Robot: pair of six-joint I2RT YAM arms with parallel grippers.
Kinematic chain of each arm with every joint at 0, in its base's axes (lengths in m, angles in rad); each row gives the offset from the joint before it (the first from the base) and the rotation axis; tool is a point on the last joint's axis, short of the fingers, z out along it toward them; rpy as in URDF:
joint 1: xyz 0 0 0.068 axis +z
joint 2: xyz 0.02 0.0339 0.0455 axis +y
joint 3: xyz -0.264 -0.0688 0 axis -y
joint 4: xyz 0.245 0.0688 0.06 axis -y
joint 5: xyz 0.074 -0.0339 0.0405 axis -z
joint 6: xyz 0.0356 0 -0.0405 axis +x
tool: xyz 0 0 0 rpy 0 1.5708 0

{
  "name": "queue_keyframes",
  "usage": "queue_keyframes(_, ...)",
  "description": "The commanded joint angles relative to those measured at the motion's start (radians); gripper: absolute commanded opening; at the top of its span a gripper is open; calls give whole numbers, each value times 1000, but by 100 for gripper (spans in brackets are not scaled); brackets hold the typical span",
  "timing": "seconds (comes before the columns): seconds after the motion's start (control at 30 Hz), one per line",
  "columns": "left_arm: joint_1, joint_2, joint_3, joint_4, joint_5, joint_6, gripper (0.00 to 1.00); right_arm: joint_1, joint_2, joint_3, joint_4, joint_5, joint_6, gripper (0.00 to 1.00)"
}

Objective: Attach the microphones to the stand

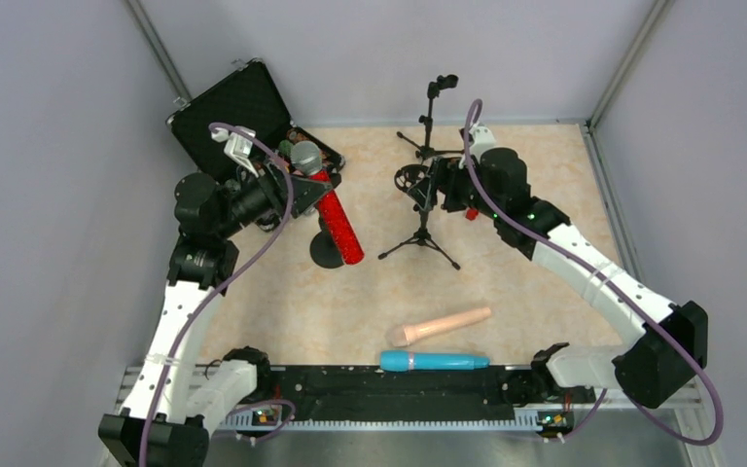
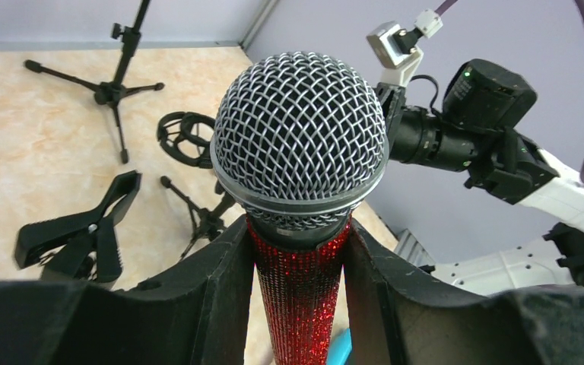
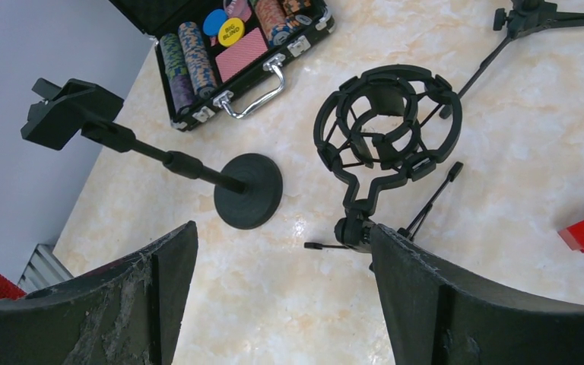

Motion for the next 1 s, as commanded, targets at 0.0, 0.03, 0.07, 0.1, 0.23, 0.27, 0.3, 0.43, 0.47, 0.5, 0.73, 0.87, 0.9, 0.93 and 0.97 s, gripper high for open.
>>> queue_keyframes(0.0, -35, 21, 16, 130, 43, -66, 0, -16, -34, -18, 43, -58, -7, 82)
queue_keyframes(0.03, -45, 31, 15, 128, 41, -66, 0, -25, -33, -21, 43, -79, -3, 82)
queue_keyframes(0.07, -55, 40, 15, 125, 41, -66, 0, -34, -33, -24, 45, -108, 1, 82)
queue_keyframes(0.1, -65, 50, 15, 124, 42, -67, 0, -46, -32, -30, 52, -151, 3, 82)
queue_keyframes(0.23, -107, 92, 18, 112, 40, -66, 0, -95, -28, -47, 81, -321, 3, 82)
queue_keyframes(0.27, -118, 106, 20, 109, 38, -65, 0, -105, -27, -48, 84, -366, 3, 82)
queue_keyframes(0.3, -130, 118, 22, 106, 38, -65, 0, -114, -25, -51, 86, -398, 1, 82)
queue_keyframes(0.43, -188, 166, 38, 88, 36, -57, 0, -153, -21, -63, 110, -542, 2, 83)
queue_keyframes(0.47, -205, 179, 42, 85, 35, -56, 0, -160, -22, -66, 117, -578, 3, 83)
queue_keyframes(0.5, -221, 191, 45, 84, 34, -56, 0, -166, -21, -69, 124, -614, 2, 83)
queue_keyframes(0.73, -302, 263, 61, 98, 27, -85, 0, -190, -17, -122, 301, -851, 105, 85)
queue_keyframes(0.87, -320, 294, 69, 117, 29, -107, 0, -189, 1, -186, 526, -969, 265, 86)
queue_keyframes(0.9, -323, 298, 68, 126, 29, -115, 0, -190, 6, -201, 567, -986, 295, 86)
queue_keyframes(0.93, -326, 300, 66, 137, 30, -123, 0, -190, 9, -211, 602, -999, 323, 86)
queue_keyframes(0.97, -329, 305, 65, 149, 32, -132, 0, -190, 11, -221, 631, -1012, 344, 86)
